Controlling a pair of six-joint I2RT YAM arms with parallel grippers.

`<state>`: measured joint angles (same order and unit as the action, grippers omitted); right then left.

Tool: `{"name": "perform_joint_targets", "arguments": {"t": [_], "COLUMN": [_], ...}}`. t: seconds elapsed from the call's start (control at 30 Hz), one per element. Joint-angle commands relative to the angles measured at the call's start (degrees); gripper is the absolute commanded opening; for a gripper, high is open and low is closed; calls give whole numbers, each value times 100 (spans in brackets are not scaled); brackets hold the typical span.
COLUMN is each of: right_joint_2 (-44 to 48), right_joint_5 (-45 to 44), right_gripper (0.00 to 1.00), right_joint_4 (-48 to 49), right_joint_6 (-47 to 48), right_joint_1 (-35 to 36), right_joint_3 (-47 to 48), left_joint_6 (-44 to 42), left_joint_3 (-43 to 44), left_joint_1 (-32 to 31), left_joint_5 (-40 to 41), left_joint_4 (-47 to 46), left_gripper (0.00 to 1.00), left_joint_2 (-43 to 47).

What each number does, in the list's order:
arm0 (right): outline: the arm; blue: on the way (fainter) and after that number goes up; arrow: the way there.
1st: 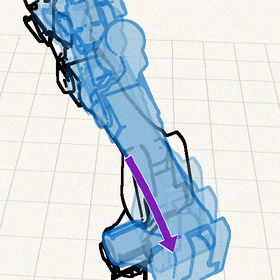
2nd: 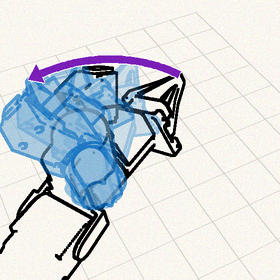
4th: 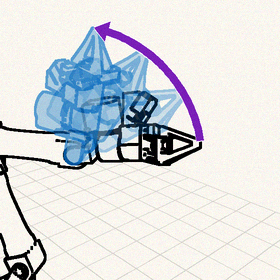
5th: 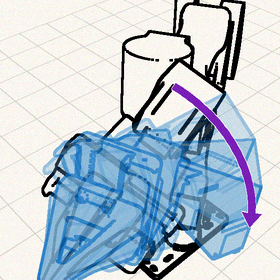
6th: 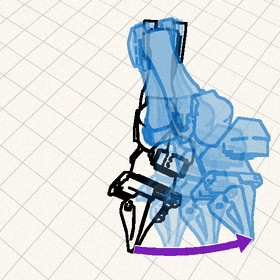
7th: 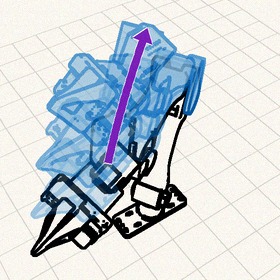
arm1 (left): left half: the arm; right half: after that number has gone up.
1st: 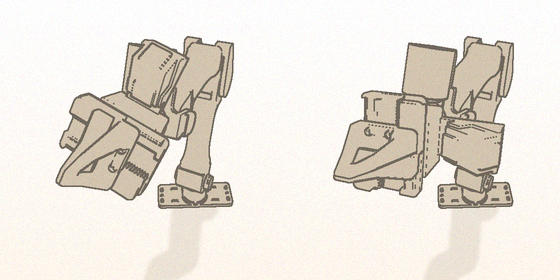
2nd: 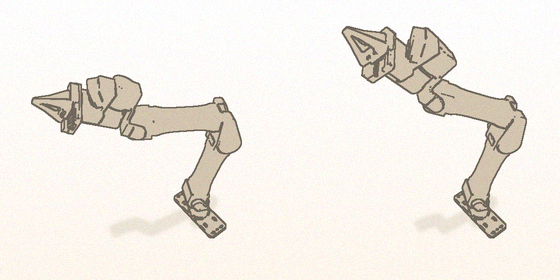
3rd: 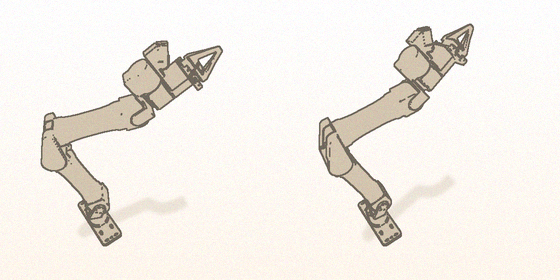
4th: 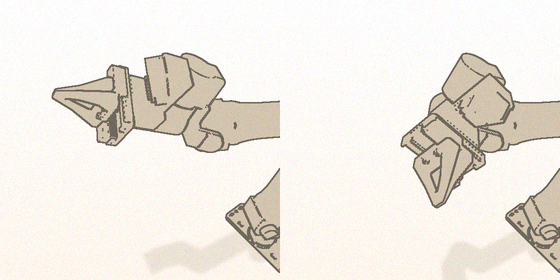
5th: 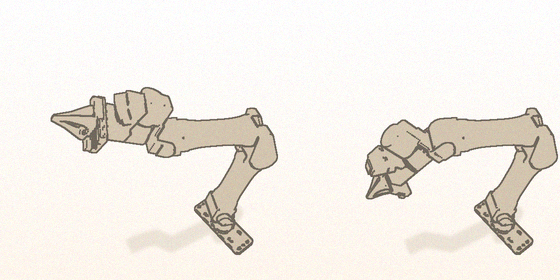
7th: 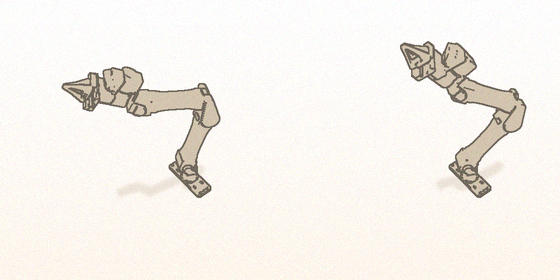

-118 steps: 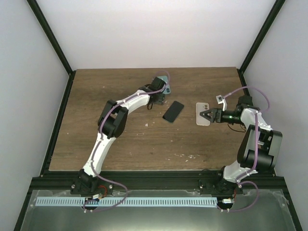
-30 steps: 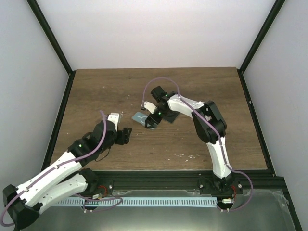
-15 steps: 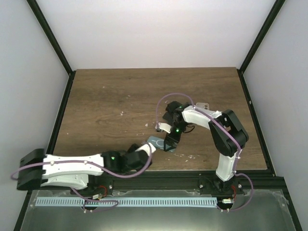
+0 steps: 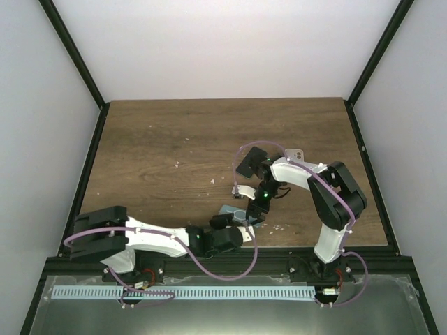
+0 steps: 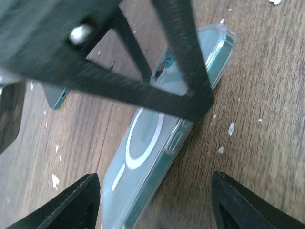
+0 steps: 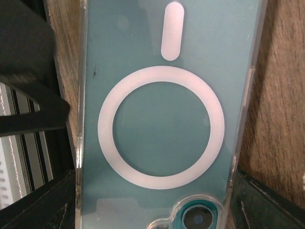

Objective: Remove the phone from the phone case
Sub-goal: Pick up the phone at the center of the board, then adjust the phone.

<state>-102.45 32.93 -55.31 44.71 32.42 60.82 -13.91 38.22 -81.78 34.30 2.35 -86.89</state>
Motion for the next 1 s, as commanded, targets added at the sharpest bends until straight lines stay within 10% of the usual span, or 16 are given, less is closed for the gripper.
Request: {"name": "perform_joint_targets", "arguments": {"t": [0.0, 0.53, 0.67, 0.97], "right_joint_2": [175, 290, 731, 1471], "right_joint_5": [195, 339, 428, 933], "right_gripper": [67, 69, 98, 100], "right_joint_4": [-226, -425, -860, -1317], "right_joint_6": [211, 261, 389, 380], "right_joint_1": [-87, -183, -183, -829], "right_joint_3": [-78, 56, 511, 2010], "left_joint_6": [-1200, -1999, -1830, -694], "left_joint_3": [194, 653, 698, 616], "left_joint_1": [51, 140, 127, 157], "left_joint_5": [22, 115, 118, -112], "left_joint_4": [-998, -782, -592, -43], "left_gripper": [62, 0, 0, 0], "left_joint_2": [-497, -1337, -1117, 26]}}
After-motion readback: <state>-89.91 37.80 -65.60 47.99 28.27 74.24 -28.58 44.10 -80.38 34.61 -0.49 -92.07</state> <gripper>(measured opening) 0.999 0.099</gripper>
